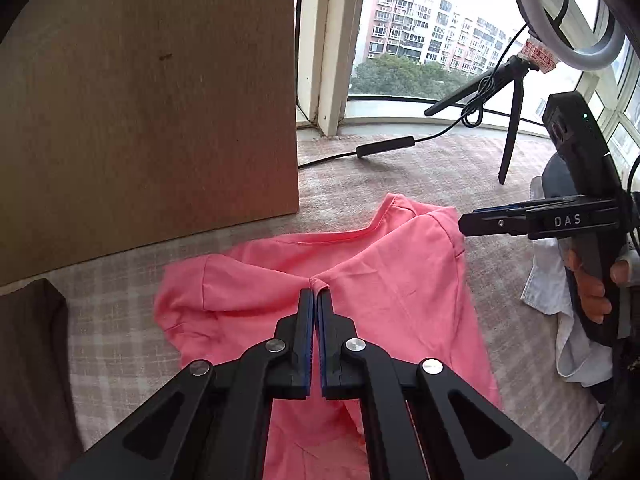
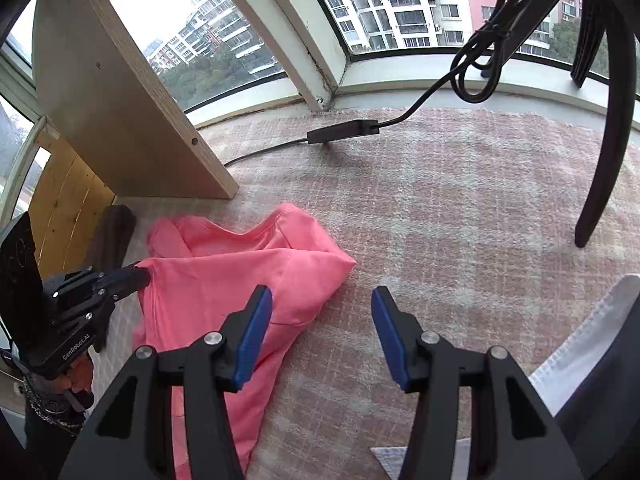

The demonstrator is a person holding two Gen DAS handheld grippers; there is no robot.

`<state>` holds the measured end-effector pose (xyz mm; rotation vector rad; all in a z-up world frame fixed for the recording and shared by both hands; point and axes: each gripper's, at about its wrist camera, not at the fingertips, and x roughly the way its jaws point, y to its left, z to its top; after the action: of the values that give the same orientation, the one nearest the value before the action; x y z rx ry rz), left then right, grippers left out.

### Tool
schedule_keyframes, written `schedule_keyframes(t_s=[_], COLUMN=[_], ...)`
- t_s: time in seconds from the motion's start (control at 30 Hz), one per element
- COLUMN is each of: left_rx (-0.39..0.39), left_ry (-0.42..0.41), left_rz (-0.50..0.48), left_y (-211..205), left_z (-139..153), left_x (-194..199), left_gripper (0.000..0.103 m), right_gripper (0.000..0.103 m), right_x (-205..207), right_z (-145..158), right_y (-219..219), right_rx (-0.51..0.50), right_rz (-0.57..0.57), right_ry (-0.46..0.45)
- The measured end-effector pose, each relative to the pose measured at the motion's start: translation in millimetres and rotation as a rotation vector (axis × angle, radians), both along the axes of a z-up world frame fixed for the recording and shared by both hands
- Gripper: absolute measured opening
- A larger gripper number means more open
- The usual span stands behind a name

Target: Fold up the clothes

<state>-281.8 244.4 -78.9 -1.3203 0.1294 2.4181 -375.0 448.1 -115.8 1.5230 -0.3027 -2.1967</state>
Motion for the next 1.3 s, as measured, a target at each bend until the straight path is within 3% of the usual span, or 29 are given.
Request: schedule_keyframes(t_s=[0.17, 0.27, 0.37, 0.4, 0.43, 0.47, 0.53, 0.63, 0.73, 0.8, 0.87, 0.97, 1.07, 1.13, 1.2, 1.3], left_rx=[-0.017, 0.011, 0.002, 0.004, 0.006, 0.003, 0.029, -0.029, -0.063, -0.052, -0.025, -0.004, 0.0, 0.015, 0.023, 0.008], left_ry=[0.026, -0.009, -0.026, -0.029, -0.032, -0.032, -0.036, -0.029, -0.045, -0.06, -0.062, -0.041, 0.003, 0.04, 0.083, 0.139], left_rz=[0.045, 0.07, 0.054, 0.048, 0.043, 0.047, 0.036, -0.003, -0.011, -0.004, 0.005, 0.035, 0.069, 0.082, 0.095, 0.094], left_y=[-17, -26, -21, -19, -17, -13, -6, 11, 19, 14, 6, -10, -34, -52, -71, -94], left_z=[3, -7, -15, -17, -18, -19, -21, -28, -37, -36, -29, -11, 19, 42, 66, 96], left_x=[8, 6, 6, 6, 7, 7, 5, 3, 3, 2, 1, 1, 11, 27, 50, 108], left_gripper=[0.001, 0.001, 0.002, 0.002, 0.002, 0.002, 0.002, 0.002, 0.002, 0.003, 0.006, 0.01, 0.011, 0.012, 0.016, 0.018], right_gripper=[0.051, 0.051, 0.051, 0.045, 0.033, 0.001, 0.002, 0.002, 0.003, 0.007, 0.008, 0.008, 0.009, 0.009, 0.009, 0.01], right_x=[-7, -12, -14, -14, -14, -14, -13, -19, -36, -29, -11, 18, 34, 32, 28, 37], right_z=[-12, -22, -22, -21, -20, -13, 3, 33, 23, 27, 36, 31, 8, -6, -6, 22], right_y=[-1, -2, -9, -12, -14, -15, -16, -11, -22, -18, -13, -27, -54, -57, -44, -34], right_rx=[-0.07, -0.146, -0.178, -0.195, -0.212, -0.195, -0.146, -0.051, 0.07, 0.167, 0.112, -0.012, 0.088, 0.188, 0.146, 0.086], right_rz=[-0.011, -0.015, 0.003, 0.013, 0.024, 0.029, 0.037, -0.014, 0.001, -0.044, -0.026, 0.117, 0.249, 0.24, 0.195, 0.182], right_ry=[-0.018, -0.061, -0.037, -0.032, -0.025, 0.003, 0.066, 0.196, 0.102, 0.13, 0.169, 0.115, 0.07, 0.056, 0.019, 0.053])
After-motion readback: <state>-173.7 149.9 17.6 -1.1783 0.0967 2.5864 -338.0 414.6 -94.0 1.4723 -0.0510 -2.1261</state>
